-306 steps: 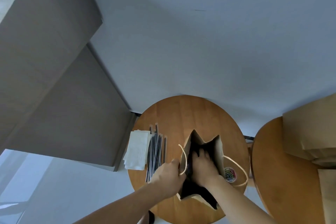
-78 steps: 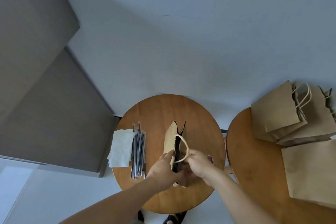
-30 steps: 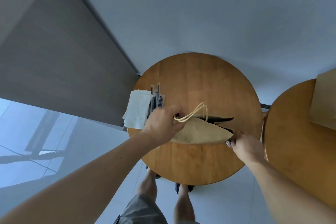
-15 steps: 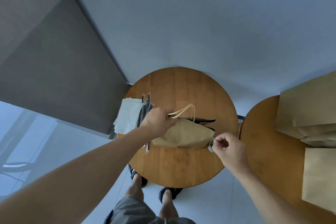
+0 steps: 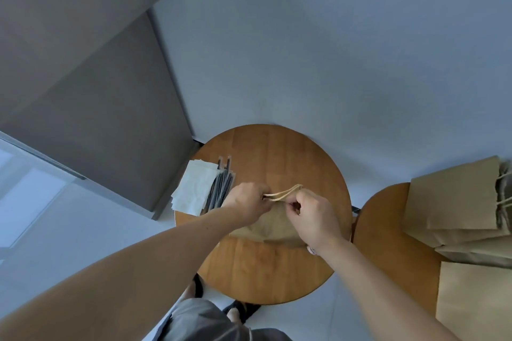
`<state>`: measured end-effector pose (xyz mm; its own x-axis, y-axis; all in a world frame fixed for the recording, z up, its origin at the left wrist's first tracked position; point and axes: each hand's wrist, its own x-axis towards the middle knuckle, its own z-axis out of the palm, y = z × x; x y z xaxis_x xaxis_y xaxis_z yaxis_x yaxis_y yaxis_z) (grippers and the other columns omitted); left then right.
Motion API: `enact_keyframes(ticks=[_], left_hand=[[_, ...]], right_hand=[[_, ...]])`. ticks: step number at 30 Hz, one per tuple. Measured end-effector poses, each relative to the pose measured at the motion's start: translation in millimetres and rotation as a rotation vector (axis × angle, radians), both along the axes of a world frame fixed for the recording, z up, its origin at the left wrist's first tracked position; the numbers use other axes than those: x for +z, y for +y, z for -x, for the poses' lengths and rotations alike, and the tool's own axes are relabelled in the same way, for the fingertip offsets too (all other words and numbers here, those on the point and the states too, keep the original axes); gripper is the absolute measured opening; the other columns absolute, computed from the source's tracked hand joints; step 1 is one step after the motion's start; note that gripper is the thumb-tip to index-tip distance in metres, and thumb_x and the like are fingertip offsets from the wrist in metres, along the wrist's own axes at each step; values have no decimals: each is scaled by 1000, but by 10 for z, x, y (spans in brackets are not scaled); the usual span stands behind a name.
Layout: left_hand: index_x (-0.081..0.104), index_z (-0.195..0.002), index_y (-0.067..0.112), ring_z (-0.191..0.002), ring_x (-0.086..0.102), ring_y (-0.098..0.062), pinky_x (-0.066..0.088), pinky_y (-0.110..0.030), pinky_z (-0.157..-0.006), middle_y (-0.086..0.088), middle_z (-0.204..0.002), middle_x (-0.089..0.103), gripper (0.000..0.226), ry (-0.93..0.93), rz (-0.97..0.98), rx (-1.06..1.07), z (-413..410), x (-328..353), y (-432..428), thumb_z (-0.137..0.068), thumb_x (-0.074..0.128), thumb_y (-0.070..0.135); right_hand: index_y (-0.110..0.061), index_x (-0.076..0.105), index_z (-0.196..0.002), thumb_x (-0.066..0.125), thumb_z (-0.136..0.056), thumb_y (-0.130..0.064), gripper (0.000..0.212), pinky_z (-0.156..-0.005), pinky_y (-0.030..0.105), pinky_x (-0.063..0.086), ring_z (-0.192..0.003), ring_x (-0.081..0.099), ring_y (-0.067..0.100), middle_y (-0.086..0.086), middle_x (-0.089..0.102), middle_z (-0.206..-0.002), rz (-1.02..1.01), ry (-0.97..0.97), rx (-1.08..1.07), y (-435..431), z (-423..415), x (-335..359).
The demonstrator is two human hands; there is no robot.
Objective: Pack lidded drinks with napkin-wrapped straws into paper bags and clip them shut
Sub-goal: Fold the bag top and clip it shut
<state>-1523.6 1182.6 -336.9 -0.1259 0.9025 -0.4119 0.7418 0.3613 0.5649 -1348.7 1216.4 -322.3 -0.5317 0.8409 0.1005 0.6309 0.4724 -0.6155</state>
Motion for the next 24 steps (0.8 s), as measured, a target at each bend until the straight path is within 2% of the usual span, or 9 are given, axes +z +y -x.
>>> enact_keyframes(ticks=[3, 6, 9, 13, 16, 18, 20, 22, 24], left_hand=[[56, -77, 27, -72, 53, -22, 35, -30, -57, 7, -64, 51, 11, 20, -17, -17, -25, 6, -22, -88, 56, 27], [64, -91, 20, -83, 60, -30, 36, -31, -63, -4, -81, 65, 10, 46, -82, -32, -44, -4, -42, -83, 58, 22], [66, -94, 19, -86, 61, -29, 34, -30, -64, -5, -88, 68, 13, 73, -130, -71, -28, -7, -48, -84, 58, 22], [68, -95, 18, -81, 60, -26, 36, -30, -63, -3, -83, 67, 14, 66, -134, -100, 34, -20, -20, -88, 58, 25], [61, -81, 18, -70, 52, -22, 32, -30, -60, 4, -67, 55, 16, 71, -134, -123, 47, -26, -5, -90, 59, 30], [46, -65, 23, -64, 45, -21, 29, -30, -58, 8, -56, 40, 30, 72, -142, -132, 55, -40, -3, -91, 60, 32], [38, -57, 26, -61, 42, -20, 27, -30, -57, 9, -52, 35, 40, 79, -163, -141, 67, -66, -7, -90, 61, 30], [50, -63, 23, -63, 46, -20, 29, -28, -58, 9, -54, 39, 29, 91, -166, -163, 54, -83, -11, -89, 61, 30], [65, -80, 20, -70, 55, -21, 32, -28, -61, 6, -66, 54, 16, 108, -177, -184, 46, -76, -1, -89, 60, 32]], right_hand=[[-10, 75, -85, 71, -80, -4, 9, -74, 40, 54, -80, 68, 23, 2, 73, -85, 32, -56, 0, 88, 54, 9], [-17, 76, -93, 70, -85, -15, 10, -75, 39, 53, -83, 68, 22, 1, 73, -89, 64, -162, 42, 153, 79, 6], [-20, 76, -99, 66, -91, -25, 13, -74, 36, 51, -87, 67, 20, -2, 73, -94, 80, -252, 148, 212, 92, -1], [-25, 76, -106, 64, -92, -18, 19, -79, 24, 48, -97, 64, 14, -11, 71, -105, 73, -242, 236, 252, 96, 4], [-21, 72, -113, 68, -89, -15, 25, -81, 20, 47, -96, 66, 15, -7, 73, -104, 63, -199, 167, 280, 107, 28], [-17, 69, -116, 67, -90, -22, 26, -82, 28, 52, -93, 68, 18, -1, 74, -99, 80, -268, 131, 326, 116, 28], [-14, 69, -109, 63, -93, -29, 24, -79, 37, 53, -90, 68, 24, 4, 73, -95, 95, -381, 133, 353, 137, 31], [-16, 71, -104, 61, -93, -35, 25, -76, 38, 52, -88, 67, 25, 5, 73, -93, 111, -453, 146, 353, 165, 53], [-21, 72, -102, 57, -94, -39, 25, -72, 37, 52, -85, 67, 24, 3, 73, -89, 91, -536, 185, 354, 204, 68]])
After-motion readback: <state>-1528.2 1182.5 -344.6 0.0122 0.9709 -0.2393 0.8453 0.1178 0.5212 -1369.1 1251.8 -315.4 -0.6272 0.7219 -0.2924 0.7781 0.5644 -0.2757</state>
